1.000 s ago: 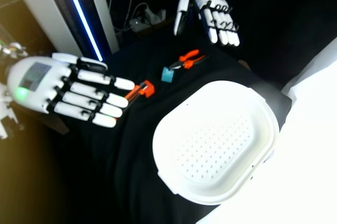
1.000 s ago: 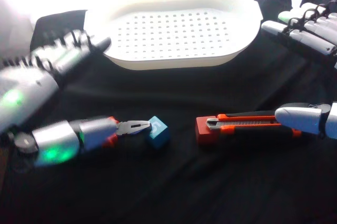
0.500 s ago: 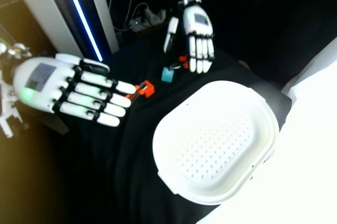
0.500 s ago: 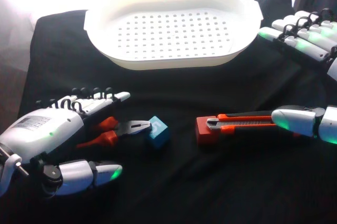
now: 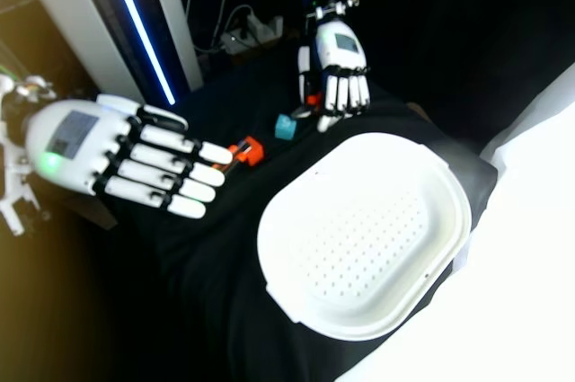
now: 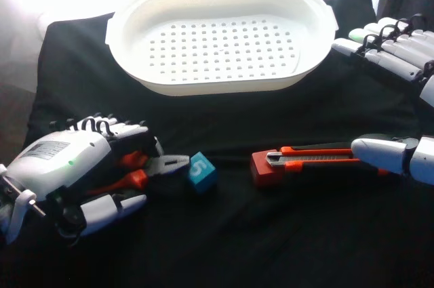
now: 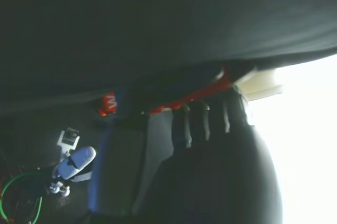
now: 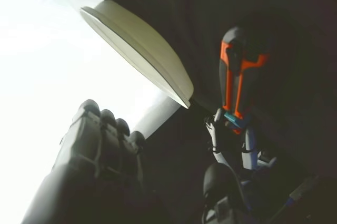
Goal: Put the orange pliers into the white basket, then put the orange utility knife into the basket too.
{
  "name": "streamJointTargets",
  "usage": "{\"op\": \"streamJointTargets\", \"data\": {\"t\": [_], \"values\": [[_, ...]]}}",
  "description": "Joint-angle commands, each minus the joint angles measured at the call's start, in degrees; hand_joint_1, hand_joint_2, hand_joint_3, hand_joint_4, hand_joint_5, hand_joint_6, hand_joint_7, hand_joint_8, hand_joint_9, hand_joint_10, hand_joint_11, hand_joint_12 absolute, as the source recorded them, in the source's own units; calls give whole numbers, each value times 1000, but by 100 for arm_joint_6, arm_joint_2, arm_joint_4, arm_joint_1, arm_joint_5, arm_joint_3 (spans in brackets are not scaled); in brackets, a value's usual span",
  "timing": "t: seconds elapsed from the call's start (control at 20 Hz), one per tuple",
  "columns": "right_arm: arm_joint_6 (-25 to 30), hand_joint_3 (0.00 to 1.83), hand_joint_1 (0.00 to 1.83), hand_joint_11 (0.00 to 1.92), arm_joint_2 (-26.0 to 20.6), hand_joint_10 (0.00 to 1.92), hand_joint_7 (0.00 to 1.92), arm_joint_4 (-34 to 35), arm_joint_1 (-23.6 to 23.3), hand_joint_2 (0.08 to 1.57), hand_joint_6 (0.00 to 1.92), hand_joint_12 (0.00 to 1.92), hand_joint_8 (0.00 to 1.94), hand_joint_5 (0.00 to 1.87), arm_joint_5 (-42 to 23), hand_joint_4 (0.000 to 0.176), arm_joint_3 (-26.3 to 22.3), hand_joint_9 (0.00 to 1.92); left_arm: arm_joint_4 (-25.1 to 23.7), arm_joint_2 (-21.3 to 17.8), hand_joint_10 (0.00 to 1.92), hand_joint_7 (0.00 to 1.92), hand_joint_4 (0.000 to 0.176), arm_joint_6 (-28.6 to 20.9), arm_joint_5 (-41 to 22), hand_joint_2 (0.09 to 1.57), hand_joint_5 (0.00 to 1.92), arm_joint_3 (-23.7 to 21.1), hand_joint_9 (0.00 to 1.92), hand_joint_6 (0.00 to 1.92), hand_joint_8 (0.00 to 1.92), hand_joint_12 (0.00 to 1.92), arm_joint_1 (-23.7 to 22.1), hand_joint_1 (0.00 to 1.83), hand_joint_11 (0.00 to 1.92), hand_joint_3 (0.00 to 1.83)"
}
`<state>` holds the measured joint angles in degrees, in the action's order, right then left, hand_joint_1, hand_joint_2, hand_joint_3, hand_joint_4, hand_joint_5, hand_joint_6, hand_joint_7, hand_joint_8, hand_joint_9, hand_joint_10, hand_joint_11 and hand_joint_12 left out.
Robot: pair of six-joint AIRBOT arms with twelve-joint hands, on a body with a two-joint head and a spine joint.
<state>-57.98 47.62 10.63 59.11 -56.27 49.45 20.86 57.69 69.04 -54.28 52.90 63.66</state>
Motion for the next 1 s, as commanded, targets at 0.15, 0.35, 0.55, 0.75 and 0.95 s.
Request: {"op": "streamJointTargets", "data": {"t": [0.15,0.35,0.55,0.75,0.95], "values": [[-13,4,316,0,9,0,0,-45,-44,1243,0,0,0,0,-668,50,20,0,-270,-89,1806,384,25,-75,-885,1480,384,-136,90,1813,1921,1920,-127,932,26,1],[-13,2,329,0,8,0,0,-45,-42,1243,0,0,0,0,-668,39,20,0,-466,-298,1744,375,33,-75,-1376,1486,377,-303,107,1876,1882,1921,-134,925,120,0],[-13,0,348,0,8,0,0,-45,-42,1244,0,0,0,0,-668,29,19,0,-720,-571,1684,430,24,-75,-1854,1445,430,-464,259,1766,1844,1875,-134,981,258,0],[-12,1,322,0,8,0,0,-44,-42,1243,0,0,0,0,-667,22,20,0,-821,-745,1787,487,0,-73,-2036,1429,430,-435,302,1693,1860,1917,-322,1010,323,0],[-12,0,332,0,11,0,0,-43,-40,1240,0,0,0,0,-662,44,19,0,-832,-532,1800,477,7,-73,-1016,1447,381,54,281,1774,1837,1921,-1266,983,325,0]]}}
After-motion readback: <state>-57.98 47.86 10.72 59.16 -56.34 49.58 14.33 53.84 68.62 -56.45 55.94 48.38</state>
